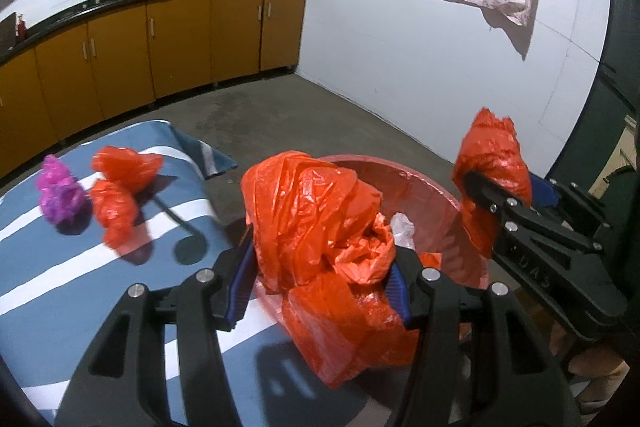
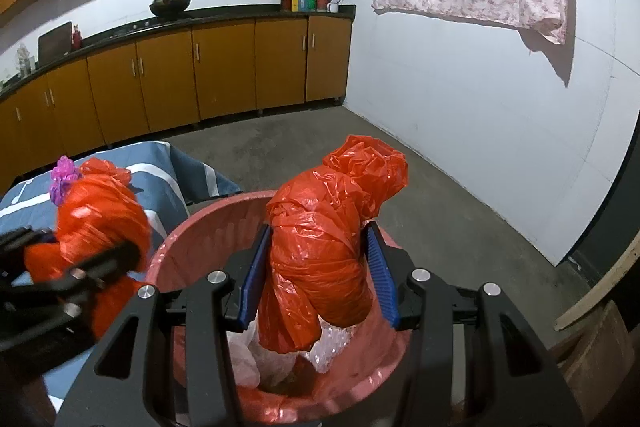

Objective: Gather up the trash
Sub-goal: 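Carry both red bags over the red basket and open both tools to drop them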

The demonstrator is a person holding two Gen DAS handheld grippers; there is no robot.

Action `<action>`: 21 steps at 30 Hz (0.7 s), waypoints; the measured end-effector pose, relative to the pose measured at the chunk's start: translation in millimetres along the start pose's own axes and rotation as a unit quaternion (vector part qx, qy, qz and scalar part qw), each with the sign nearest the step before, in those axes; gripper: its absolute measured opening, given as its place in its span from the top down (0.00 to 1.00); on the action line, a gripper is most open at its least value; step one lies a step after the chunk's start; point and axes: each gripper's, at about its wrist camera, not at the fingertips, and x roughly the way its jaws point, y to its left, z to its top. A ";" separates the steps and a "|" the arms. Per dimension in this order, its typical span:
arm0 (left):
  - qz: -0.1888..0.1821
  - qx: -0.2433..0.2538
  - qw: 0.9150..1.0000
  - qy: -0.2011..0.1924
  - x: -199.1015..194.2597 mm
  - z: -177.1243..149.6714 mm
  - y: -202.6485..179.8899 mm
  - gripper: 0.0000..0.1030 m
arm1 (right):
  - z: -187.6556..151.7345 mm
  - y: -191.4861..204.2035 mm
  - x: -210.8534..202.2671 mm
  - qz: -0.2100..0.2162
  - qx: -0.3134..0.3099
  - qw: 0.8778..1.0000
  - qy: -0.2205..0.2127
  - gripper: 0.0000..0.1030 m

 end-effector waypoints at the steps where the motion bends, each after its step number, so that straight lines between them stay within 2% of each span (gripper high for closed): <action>1: -0.004 0.001 1.000 0.003 5.4 0.7 -2.4 0.48 | 1.4 -1.9 1.5 0.001 0.002 1.000 -0.001 0.54; 5: -0.011 0.006 1.000 0.012 18.8 2.0 -6.8 0.44 | 6.1 -11.4 6.8 0.014 0.022 1.000 -0.002 0.54; 7: -0.016 0.003 1.000 0.017 24.8 1.6 -7.0 0.40 | 8.1 -17.7 9.6 0.024 0.035 0.999 -0.001 0.51; 11: -0.016 -0.002 1.000 0.025 32.4 -1.5 -3.2 0.35 | 8.2 -22.7 10.6 0.037 0.048 0.998 -0.003 0.41; 16: -0.017 -0.017 0.999 0.033 34.7 -5.2 4.4 0.30 | 6.1 -27.3 8.9 0.037 0.058 0.998 -0.003 0.38; 19: -0.010 -0.023 0.999 0.030 30.6 -7.4 11.5 0.27 | 3.2 -30.3 1.6 0.017 0.065 0.998 -0.012 0.26; 21: -0.002 -0.026 0.999 0.023 24.2 -9.5 17.2 0.22 | 2.1 -30.4 -4.6 0.000 0.062 0.998 -0.024 0.13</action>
